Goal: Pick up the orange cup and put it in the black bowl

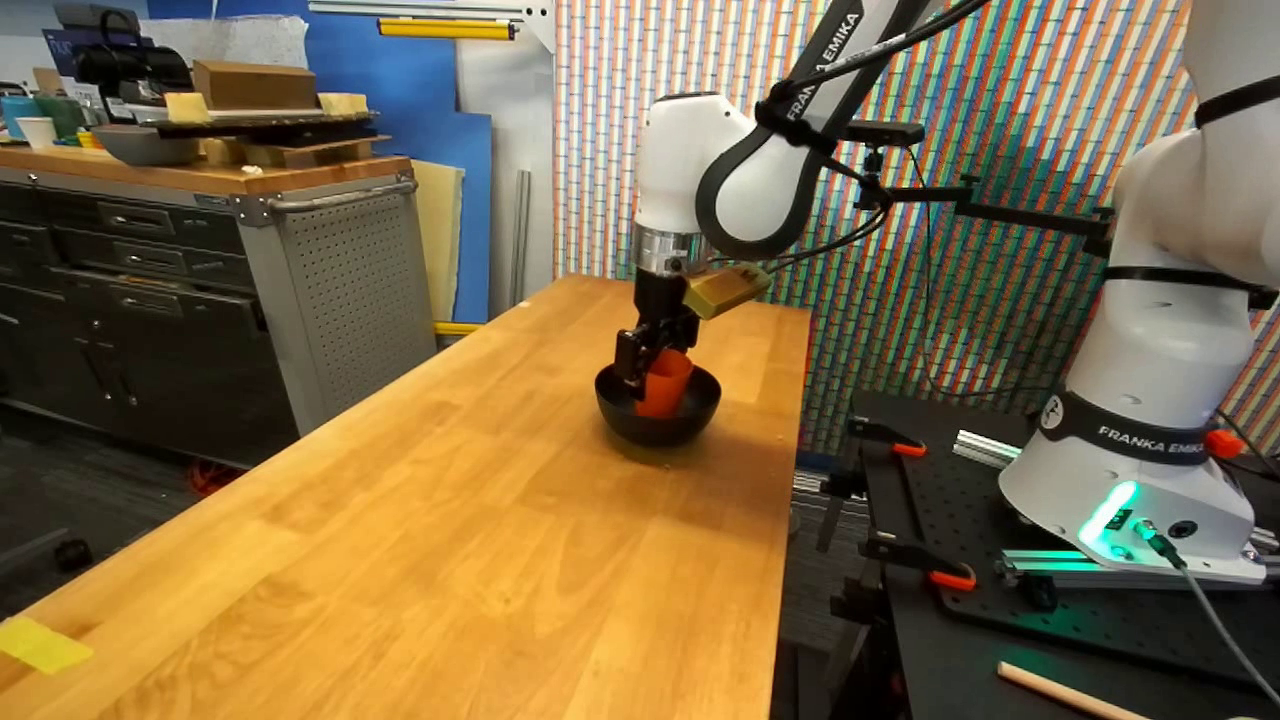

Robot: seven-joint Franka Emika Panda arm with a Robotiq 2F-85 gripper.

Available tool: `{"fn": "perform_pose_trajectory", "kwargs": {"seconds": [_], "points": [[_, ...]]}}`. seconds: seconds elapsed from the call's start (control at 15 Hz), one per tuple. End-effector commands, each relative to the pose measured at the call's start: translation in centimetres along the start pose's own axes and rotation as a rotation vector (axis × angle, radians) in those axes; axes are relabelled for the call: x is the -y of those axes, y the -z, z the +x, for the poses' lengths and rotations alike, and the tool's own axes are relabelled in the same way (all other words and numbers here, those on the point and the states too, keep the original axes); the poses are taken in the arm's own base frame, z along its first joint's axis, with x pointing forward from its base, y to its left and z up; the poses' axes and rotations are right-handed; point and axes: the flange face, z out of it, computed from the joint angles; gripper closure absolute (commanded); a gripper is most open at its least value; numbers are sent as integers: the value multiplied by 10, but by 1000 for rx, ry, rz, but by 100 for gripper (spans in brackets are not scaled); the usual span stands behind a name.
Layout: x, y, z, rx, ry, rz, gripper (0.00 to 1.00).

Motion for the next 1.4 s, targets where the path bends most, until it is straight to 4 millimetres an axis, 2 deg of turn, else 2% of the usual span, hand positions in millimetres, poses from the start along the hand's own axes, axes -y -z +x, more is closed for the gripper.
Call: {"fn": "perform_pose_trajectory", "kwargs": {"seconds": [0.0,0.07,0.2,0.6,1.07,1.2,1.33], "points": [[2,5,13,1,10,39,0],[5,9,11,9,18,51,0],[21,34,1,18,66,86,0],[70,144,-44,-74,260,123,0],[83,285,-99,-186,388,164,0],[86,316,-117,-196,450,183,0],[91,335,-134,-175,534,192,0]]}}
